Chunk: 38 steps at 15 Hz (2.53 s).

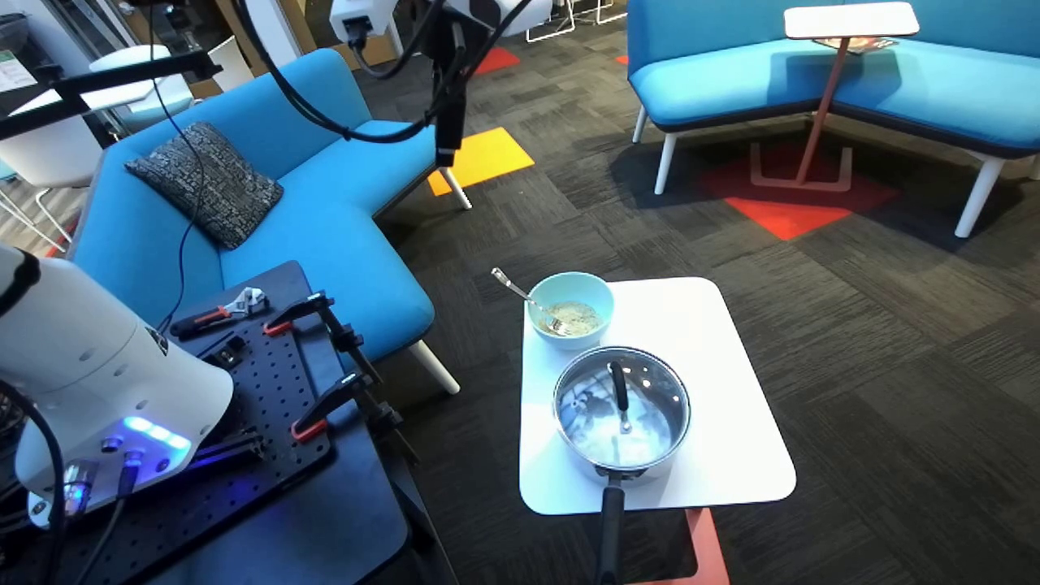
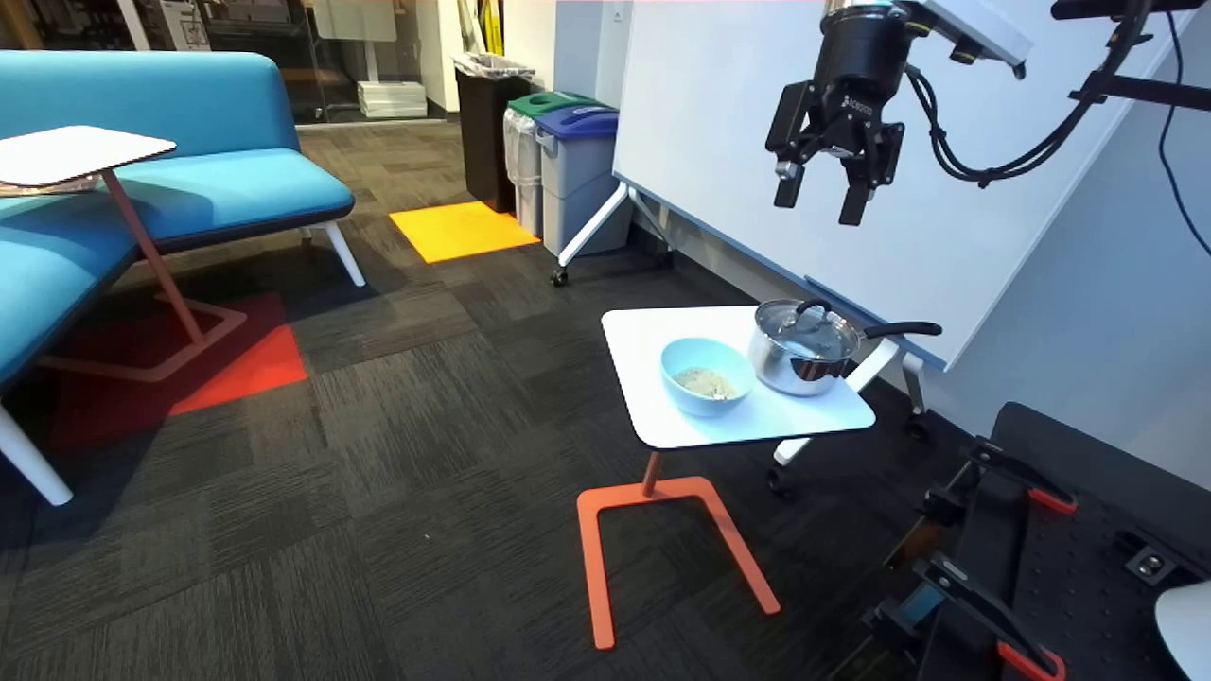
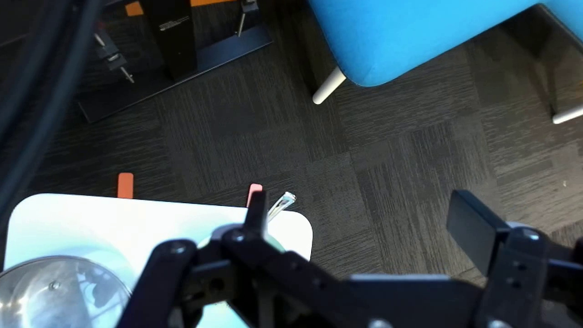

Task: Remove the fork from the bowl

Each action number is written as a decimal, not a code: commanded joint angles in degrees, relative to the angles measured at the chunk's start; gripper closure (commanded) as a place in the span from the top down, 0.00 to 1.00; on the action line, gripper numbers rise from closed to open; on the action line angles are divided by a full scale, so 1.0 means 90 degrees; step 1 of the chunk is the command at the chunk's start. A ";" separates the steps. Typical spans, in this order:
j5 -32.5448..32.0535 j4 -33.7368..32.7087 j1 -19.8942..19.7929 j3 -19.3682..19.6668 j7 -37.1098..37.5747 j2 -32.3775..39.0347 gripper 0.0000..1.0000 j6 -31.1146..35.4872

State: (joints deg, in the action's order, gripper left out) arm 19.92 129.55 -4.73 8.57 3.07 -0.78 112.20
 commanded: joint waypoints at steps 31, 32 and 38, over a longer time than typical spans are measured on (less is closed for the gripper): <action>0.1988 -0.1875 -0.0383 -0.0050 0.2536 0.4572 1.00 0.1009; 0.1971 -0.1943 -0.0383 -0.0056 0.2571 0.4643 1.00 0.0965; 0.1989 -0.2264 -0.0439 -0.0103 0.2515 0.4980 0.95 0.0599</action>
State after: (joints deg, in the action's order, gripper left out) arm 38.62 111.73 -8.03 8.08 24.03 42.76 120.92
